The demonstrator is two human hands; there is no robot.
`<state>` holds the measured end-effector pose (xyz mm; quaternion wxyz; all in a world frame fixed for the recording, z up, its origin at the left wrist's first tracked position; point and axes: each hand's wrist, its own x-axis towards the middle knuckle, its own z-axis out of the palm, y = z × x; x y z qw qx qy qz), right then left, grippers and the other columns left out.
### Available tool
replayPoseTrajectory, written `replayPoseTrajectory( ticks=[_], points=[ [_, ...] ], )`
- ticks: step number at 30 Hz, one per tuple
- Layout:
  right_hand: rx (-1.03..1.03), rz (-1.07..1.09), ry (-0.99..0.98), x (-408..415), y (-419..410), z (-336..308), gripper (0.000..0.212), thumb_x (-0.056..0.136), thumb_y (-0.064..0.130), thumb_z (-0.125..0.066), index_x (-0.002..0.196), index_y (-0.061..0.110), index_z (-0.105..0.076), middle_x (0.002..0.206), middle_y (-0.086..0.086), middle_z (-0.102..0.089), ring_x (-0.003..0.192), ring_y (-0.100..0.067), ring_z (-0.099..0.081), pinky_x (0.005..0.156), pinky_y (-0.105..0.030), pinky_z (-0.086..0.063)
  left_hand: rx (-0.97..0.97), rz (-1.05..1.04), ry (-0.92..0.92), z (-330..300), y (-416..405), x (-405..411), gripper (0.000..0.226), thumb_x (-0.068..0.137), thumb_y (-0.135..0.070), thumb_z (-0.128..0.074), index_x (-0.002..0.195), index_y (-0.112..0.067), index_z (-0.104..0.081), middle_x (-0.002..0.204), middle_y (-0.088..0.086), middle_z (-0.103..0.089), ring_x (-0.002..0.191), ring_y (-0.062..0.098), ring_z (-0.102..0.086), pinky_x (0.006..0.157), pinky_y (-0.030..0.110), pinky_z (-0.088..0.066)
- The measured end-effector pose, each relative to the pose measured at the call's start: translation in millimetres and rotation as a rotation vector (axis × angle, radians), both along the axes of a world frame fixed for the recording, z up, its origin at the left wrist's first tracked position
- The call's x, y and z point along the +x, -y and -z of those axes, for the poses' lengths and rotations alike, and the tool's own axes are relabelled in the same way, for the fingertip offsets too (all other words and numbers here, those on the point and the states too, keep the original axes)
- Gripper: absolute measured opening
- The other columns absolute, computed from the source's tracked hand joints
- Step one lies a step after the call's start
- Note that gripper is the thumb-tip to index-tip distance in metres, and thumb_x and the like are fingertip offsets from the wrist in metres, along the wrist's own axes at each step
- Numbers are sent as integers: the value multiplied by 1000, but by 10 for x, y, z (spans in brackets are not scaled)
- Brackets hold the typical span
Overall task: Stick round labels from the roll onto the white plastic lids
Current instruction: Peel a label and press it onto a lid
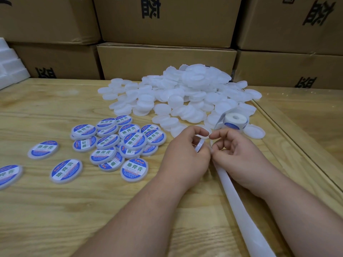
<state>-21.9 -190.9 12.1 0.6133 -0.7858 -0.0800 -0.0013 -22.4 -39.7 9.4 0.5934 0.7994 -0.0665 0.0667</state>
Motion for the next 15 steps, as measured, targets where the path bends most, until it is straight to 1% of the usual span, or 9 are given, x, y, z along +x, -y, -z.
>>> replayPoseTrajectory(
  ticks=[2, 5, 8, 10, 12, 14, 15],
  points=[
    [0, -5, -17, -4, -10, -4, 28, 88, 12, -65, 108, 30, -61, 79, 0, -65, 65, -21, -53, 61, -34, -42, -9, 1, -6, -6, 4, -3, 24, 88, -19, -60, 98, -41, -60, 84, -14, -68, 63, 0, -63, 50, 10, -44],
    [28, -17, -44, -19, -16, -22, 28, 85, 19, -67, 110, 30, -60, 78, 1, -68, 65, -18, -61, 58, -31, -46, -24, -1, -6, -6, 14, -7, 21, 89, -23, -63, 98, -41, -61, 84, -13, -68, 60, 0, -63, 50, 10, -44],
    [55, 12, -71, -17, -11, -42, 27, 87, 15, -69, 110, 26, -59, 79, -1, -69, 66, -17, -64, 59, -33, -48, -25, -9, -12, -5, 18, 2, 17, 91, -26, -65, 100, -40, -60, 85, -12, -68, 59, 0, -63, 50, 10, -44],
    [20, 64, -94, -10, -6, -57, 28, 84, 16, -73, 108, 23, -59, 75, 0, -70, 60, -14, -62, 54, -30, -47, -6, -17, -8, -2, 16, 7, 16, 92, -28, -64, 101, -40, -60, 85, -14, -68, 64, -1, -63, 53, 9, -43],
    [-13, 87, -114, -7, -10, -71, 20, 85, 13, -73, 102, 18, -64, 71, -3, -70, 55, -12, -59, 49, -26, -45, 7, -22, -7, 0, 14, 5, 16, 92, -28, -64, 101, -41, -60, 85, -18, -67, 65, -3, -62, 54, 9, -43],
    [-30, 74, -123, -13, -14, -86, 4, 87, 12, -73, 86, 16, -72, 69, -7, -70, 55, -13, -58, 49, -25, -44, 18, -26, -10, 4, 14, 3, 17, 92, -28, -64, 101, -42, -60, 84, -16, -66, 64, -3, -61, 53, 9, -43],
    [-42, 63, -115, -19, -13, -87, 6, 87, 13, -73, 82, 17, -73, 70, -9, -72, 58, -14, -59, 52, -26, -46, 29, -28, -11, 5, 12, 5, 17, 92, -28, -64, 101, -42, -60, 85, -17, -66, 65, -3, -61, 54, 9, -44]
  ],
)
